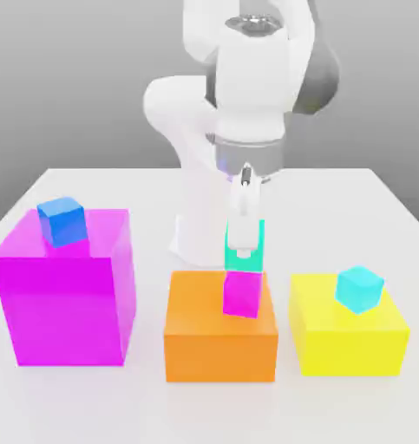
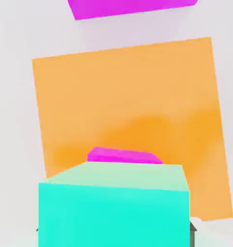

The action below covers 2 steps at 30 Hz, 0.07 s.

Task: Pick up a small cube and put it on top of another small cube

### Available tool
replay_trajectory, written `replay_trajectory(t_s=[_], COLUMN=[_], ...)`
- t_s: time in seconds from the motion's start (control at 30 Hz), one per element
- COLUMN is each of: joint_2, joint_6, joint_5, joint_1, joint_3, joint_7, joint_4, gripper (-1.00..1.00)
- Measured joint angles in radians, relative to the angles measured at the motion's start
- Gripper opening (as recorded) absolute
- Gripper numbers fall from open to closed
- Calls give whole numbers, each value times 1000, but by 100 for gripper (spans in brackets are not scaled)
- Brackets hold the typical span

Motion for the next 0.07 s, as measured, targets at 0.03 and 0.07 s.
replay_trajectory(t_s=[0.03, 0.07], joint_2=[0, 0], joint_6=[0, 0], joint_5=[0, 0], joint_1=[0, 0], joint_3=[0, 0], joint_7=[0, 0], joint_4=[0, 0], gripper=[100, 100])
